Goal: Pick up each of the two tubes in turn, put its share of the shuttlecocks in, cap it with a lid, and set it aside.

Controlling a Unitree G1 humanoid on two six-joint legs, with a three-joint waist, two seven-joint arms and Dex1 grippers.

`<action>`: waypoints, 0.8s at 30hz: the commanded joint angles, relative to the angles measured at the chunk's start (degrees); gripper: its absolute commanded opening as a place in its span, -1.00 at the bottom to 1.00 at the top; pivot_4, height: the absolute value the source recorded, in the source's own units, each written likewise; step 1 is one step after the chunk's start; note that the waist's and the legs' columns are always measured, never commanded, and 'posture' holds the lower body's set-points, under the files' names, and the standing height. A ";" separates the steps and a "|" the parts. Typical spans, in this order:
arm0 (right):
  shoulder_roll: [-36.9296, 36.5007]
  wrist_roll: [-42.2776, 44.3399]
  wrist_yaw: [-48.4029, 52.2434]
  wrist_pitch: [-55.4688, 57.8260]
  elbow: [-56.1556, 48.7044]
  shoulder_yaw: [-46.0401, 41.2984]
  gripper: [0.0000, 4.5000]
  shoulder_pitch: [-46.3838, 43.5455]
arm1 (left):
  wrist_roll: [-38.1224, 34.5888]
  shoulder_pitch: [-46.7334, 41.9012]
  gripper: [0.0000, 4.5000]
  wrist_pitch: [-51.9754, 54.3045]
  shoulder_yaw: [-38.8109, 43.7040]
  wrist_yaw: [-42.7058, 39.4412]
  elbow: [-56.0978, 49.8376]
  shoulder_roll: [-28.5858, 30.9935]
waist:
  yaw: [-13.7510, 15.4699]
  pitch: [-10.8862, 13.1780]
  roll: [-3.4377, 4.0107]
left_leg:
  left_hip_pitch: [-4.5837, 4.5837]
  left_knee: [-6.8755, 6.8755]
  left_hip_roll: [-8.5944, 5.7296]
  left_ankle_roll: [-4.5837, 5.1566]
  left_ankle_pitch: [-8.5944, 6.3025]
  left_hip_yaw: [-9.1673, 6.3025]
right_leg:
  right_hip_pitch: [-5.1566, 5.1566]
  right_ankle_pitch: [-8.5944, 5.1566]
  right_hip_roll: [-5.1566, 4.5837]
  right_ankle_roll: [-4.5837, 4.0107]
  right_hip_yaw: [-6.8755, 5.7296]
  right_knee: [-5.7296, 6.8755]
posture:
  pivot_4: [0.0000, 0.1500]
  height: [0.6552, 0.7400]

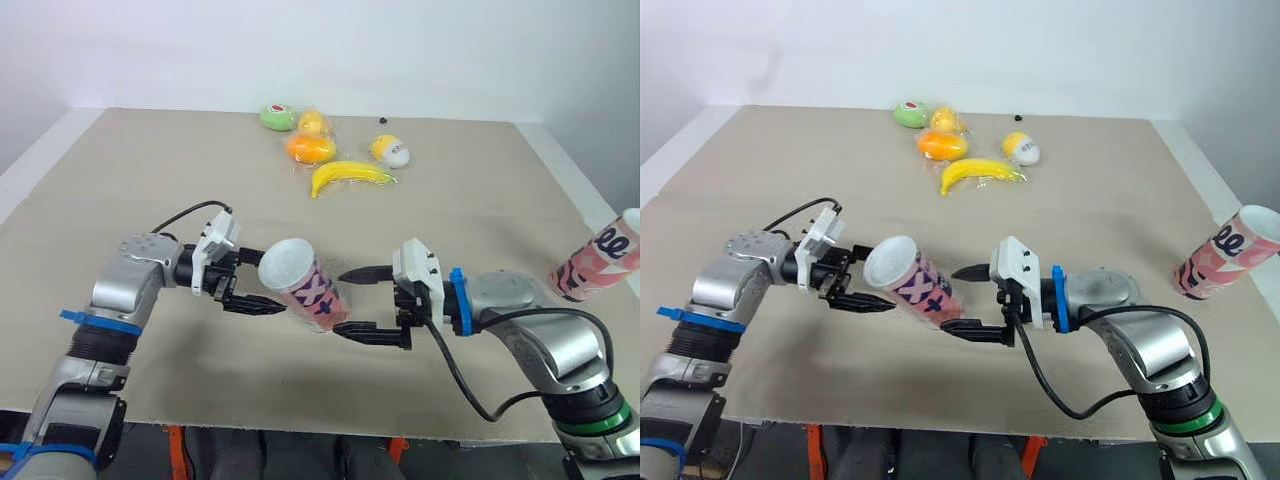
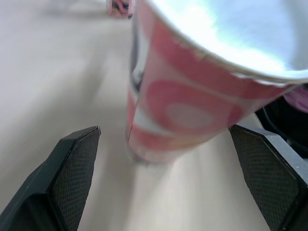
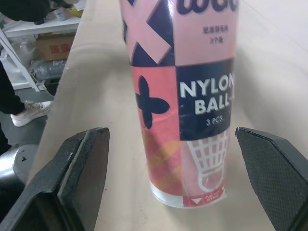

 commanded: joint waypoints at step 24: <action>1.73 2.85 -2.09 -1.03 0.98 -5.91 1.00 -2.54 | 0.35 -1.17 0.97 -2.10 -2.35 0.17 -0.08 -1.97 | -0.06 0.00 -0.01 | 0.02 0.02 0.01 0.00 0.00 -0.02 | 0.00 0.02 0.03 0.00 0.00 0.01 | 1.00 -0.14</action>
